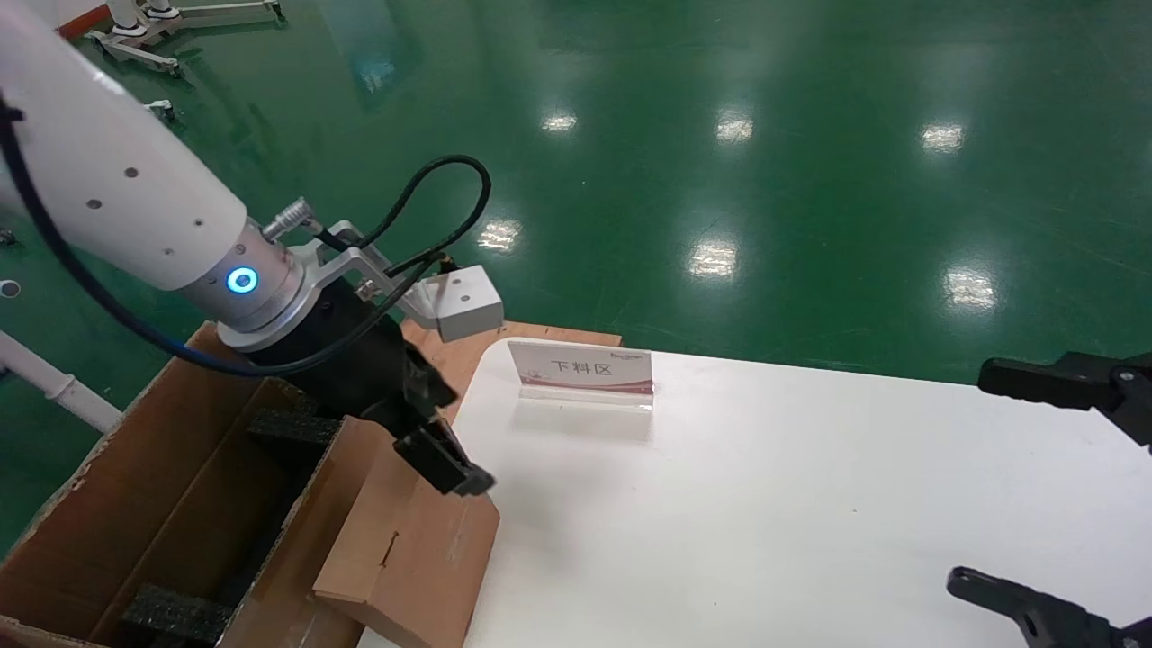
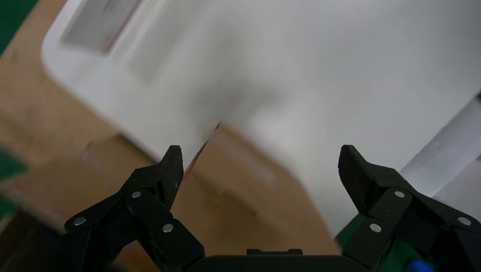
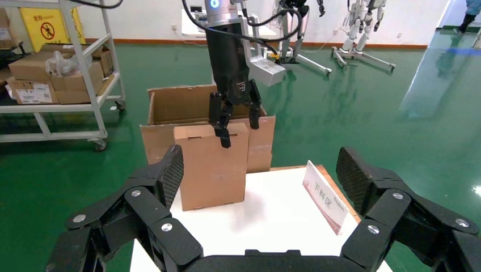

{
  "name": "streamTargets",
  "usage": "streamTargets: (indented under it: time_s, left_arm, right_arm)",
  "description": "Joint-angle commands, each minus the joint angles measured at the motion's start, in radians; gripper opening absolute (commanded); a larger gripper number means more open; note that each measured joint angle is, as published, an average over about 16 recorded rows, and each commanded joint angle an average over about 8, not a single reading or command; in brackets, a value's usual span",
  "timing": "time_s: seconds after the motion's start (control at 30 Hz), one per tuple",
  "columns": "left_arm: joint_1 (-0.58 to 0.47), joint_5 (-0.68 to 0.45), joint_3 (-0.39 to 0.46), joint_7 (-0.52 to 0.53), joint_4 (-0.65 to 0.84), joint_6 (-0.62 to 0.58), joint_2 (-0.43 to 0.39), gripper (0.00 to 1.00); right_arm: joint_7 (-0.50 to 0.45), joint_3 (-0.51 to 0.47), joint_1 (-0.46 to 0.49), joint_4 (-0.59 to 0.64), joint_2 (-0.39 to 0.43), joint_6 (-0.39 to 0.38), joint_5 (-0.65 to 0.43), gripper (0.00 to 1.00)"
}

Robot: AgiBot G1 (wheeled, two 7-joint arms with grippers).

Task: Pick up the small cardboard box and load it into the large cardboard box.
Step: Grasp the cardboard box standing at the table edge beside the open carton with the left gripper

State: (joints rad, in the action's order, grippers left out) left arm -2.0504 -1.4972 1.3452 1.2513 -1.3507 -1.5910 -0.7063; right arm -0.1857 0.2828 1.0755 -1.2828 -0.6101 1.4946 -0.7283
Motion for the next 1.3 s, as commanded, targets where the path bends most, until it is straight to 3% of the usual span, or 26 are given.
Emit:
streamTargets:
  time_s: [0.03, 0.3, 0.43, 0.73, 1.3]
  left_arm:
    - [-0.047, -0.014, 0.069, 0.039, 0.000, -0.001, -0.014, 1.00]
    - [-0.190, -0.015, 0.351, 0.215, -0.002, 0.005, -0.087, 1.00]
    - [-0.231, 0.022, 0.439, 0.260, -0.005, 0.021, -0.105, 1.00]
    - [-0.256, 0.139, 0.481, 0.232, -0.005, 0.055, -0.055, 1.00]
    - [-0.189, 0.130, 0.543, 0.242, 0.009, 0.129, -0.057, 1.00]
  right_arm:
    - [0.000, 0.000, 0.000, 0.000, 0.000, 0.000, 0.000, 1.00]
    - [0.000, 0.001, 0.000, 0.000, 0.000, 0.000, 0.001, 1.00]
    - [0.001, 0.001, 0.000, 0.000, 0.000, 0.000, 0.001, 1.00]
    - [0.001, 0.002, 0.000, 0.000, 0.001, -0.001, 0.001, 1.00]
    - [0.001, 0.003, 0.001, 0.000, 0.001, -0.001, 0.002, 1.00]
